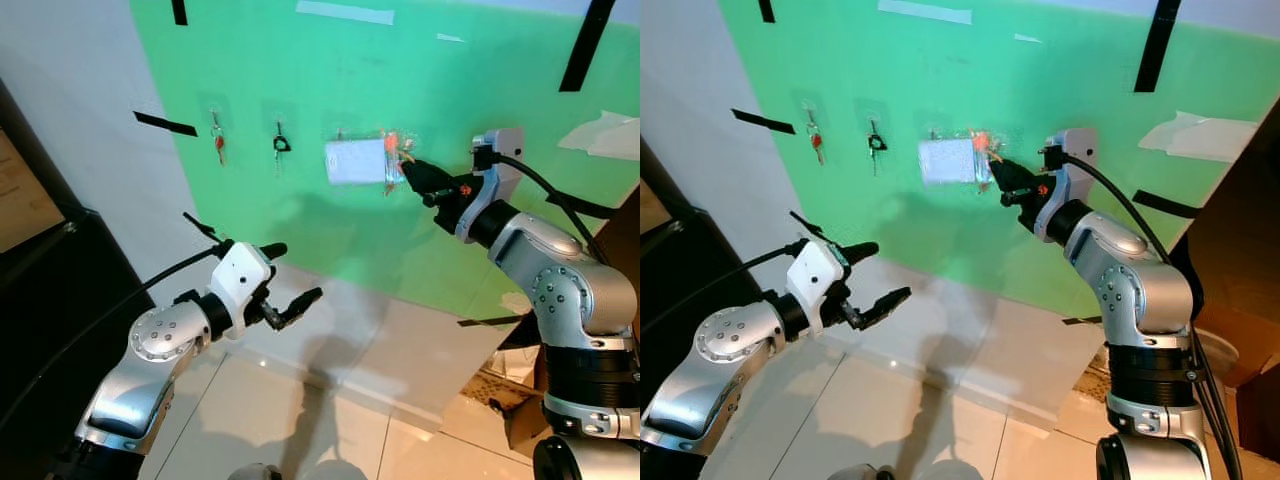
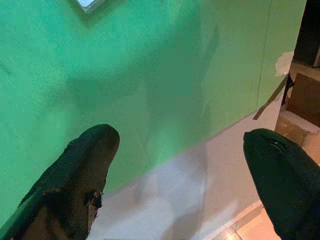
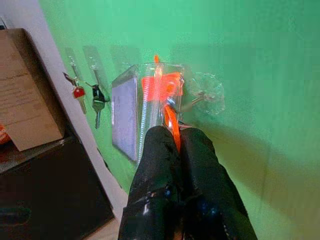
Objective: Hang keys on a hook
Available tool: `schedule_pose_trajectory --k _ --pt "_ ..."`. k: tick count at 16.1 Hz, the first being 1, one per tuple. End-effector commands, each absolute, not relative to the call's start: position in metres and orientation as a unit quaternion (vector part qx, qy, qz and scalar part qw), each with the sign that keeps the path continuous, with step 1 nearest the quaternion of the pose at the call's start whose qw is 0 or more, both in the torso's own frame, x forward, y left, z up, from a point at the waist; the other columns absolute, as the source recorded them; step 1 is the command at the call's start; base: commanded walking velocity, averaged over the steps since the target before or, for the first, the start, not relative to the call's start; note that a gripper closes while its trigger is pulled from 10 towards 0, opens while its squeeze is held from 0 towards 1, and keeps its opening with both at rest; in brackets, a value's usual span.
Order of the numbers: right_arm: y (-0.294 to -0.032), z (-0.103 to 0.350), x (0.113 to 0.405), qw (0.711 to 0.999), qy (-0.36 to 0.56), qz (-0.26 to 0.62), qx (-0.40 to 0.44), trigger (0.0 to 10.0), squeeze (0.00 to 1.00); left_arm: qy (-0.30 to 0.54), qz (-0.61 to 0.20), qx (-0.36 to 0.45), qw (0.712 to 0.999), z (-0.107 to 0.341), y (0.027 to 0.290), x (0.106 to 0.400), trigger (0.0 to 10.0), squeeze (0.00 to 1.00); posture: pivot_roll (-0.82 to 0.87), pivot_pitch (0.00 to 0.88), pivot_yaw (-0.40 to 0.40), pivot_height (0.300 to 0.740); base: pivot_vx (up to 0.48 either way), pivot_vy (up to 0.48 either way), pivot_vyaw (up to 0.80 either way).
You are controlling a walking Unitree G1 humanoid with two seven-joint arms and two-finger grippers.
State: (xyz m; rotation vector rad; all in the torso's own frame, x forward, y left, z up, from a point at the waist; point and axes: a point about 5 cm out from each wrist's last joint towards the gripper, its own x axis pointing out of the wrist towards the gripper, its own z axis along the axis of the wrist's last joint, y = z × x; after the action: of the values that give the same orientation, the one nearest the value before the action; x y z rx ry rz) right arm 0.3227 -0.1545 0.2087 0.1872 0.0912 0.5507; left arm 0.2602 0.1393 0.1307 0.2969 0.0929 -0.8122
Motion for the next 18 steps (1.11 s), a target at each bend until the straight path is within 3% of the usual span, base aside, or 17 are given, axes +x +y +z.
schedule_pose_trajectory --k 1,10,18 --pt "-0.152 0.218 0.323 0.955 0.026 0.283 0.089 10.0 0.0 0.04 -0.396 0.145 0.906 0.135 0.139 0.26 10.0 0.0 -0.04 0.0 0.027 0.74 0.0 0.0 0.0" --pt "-0.147 0.206 0.315 0.946 0.061 0.307 0.081 10.0 0.0 0.042 -0.395 0.144 0.906 0.135 0.14 0.259 10.0 0.0 -0.04 0.0 0.026 0.74 0.0 0.0 0.0" --pt "-0.161 0.216 0.324 0.953 0.042 0.266 0.141 10.0 0.0 0.043 -0.398 0.144 0.905 0.134 0.139 0.259 10.0 0.0 -0.04 0.0 0.026 0.74 0.0 0.0 0.0"
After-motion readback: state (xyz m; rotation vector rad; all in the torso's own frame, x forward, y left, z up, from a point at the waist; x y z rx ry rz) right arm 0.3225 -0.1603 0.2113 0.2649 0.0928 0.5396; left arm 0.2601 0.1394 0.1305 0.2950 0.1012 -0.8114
